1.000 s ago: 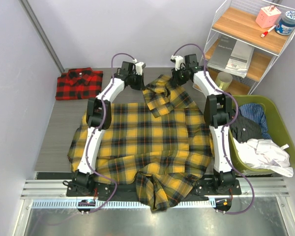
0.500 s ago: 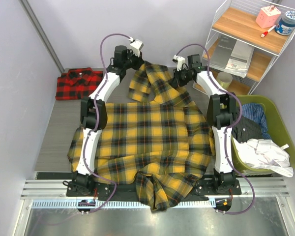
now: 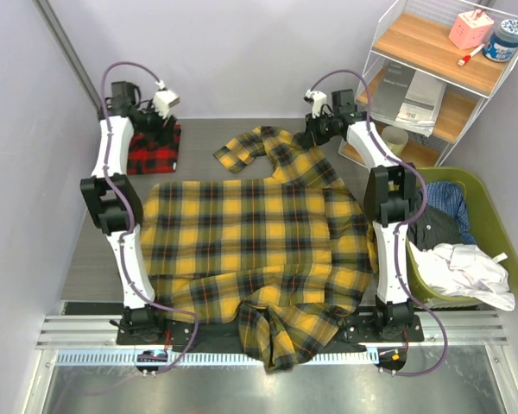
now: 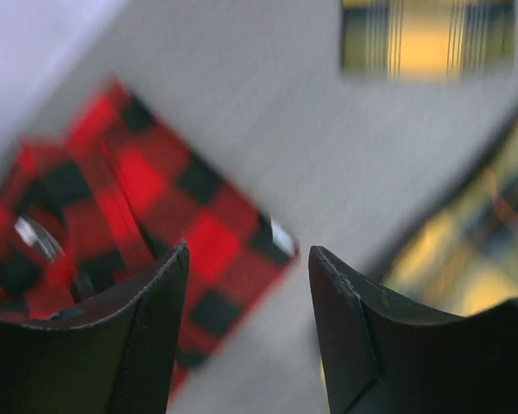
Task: Fold and stack the long sleeve shirts
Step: Flatten the shirt out
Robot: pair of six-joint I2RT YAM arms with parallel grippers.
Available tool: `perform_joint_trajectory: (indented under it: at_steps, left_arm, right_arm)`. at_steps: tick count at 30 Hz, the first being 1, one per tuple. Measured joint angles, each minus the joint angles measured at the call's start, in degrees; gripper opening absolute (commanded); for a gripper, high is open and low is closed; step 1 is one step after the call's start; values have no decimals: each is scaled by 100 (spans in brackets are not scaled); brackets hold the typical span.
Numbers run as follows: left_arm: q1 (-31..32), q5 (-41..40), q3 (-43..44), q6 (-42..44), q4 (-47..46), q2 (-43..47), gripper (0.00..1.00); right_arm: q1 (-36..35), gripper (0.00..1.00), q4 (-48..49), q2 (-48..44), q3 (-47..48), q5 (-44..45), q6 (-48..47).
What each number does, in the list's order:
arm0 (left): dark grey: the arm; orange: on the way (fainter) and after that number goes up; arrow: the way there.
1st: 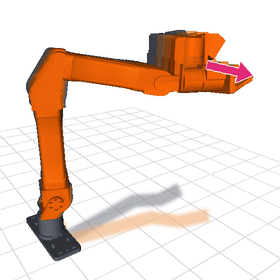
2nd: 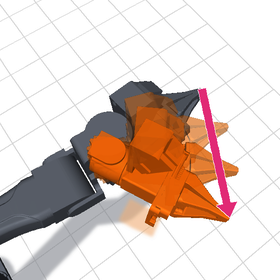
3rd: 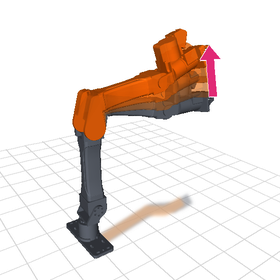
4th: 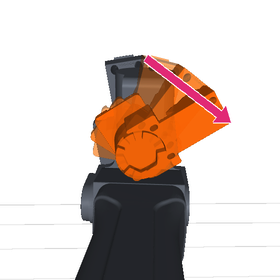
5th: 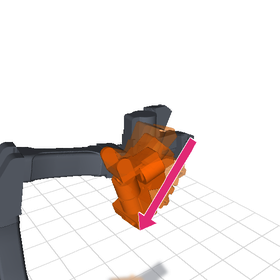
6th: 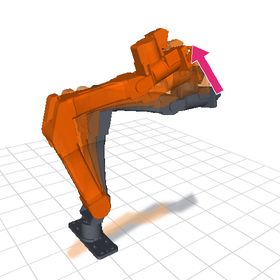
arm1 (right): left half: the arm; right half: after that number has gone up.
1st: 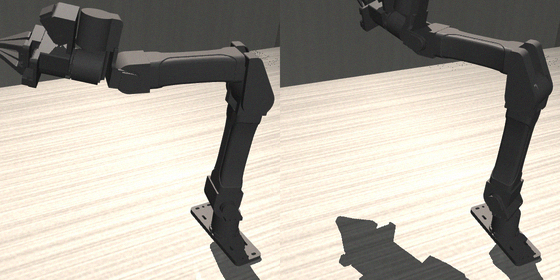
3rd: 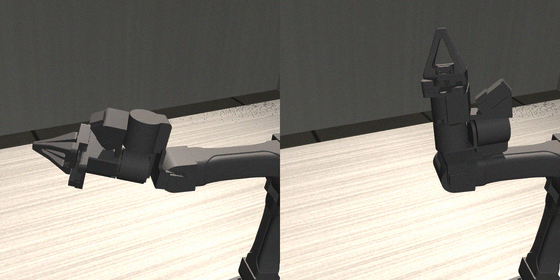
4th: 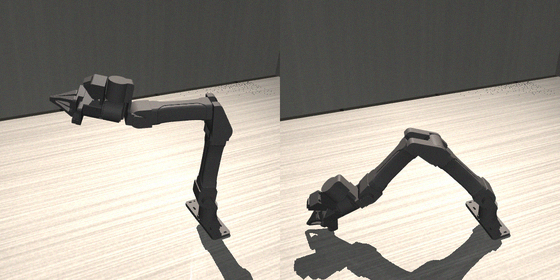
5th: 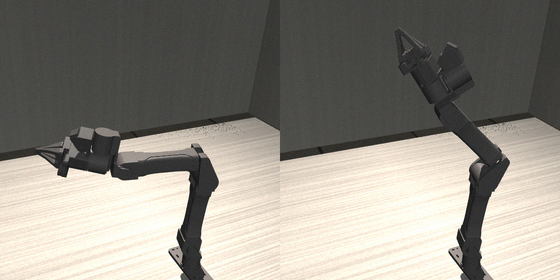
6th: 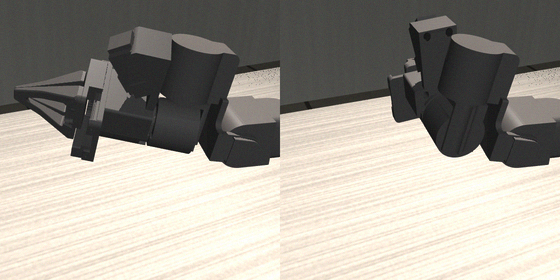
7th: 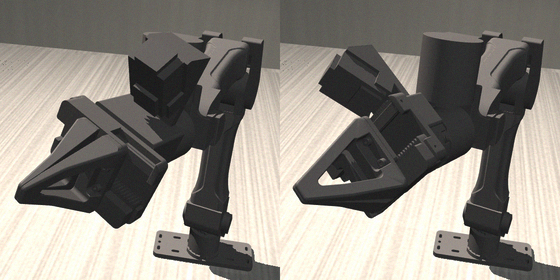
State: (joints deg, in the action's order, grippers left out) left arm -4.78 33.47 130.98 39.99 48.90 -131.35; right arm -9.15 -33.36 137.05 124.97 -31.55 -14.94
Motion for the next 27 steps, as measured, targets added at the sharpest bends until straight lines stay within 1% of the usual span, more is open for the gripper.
perform_joint_trajectory:
  at_steps: [2,4,7,9,13,18,21,25,27]
  left_arm:
    - [-297,-39,20,640,809,0,55]
    - [-358,-122,20,1169,1484,-28,54]
    - [-195,-278,44,1917,2142,-166,54]
    - [-81,-415,50,2260,2345,-308,54]
    - [85,-699,44,2693,2579,-595,56]
    - [55,-1095,33,3058,2682,-793,55]
    - [46,-1283,9,3222,2688,-811,52]
    - [17,-1528,-103,3403,2710,-822,46]
    - [15,-1606,-105,3464,2726,-850,46]
  right_arm:
    - [0,1,4,59,125,85,-48]
    - [0,1,15,103,223,151,-98]
    - [0,1,39,181,345,254,-162]
    - [0,1,44,201,365,306,-203]
    - [0,1,42,210,367,341,-321]
    - [0,1,42,210,350,358,-474]
    - [0,1,42,210,337,369,-564]
    - [0,1,39,210,334,415,-664]
    - [0,1,39,210,334,452,-715]
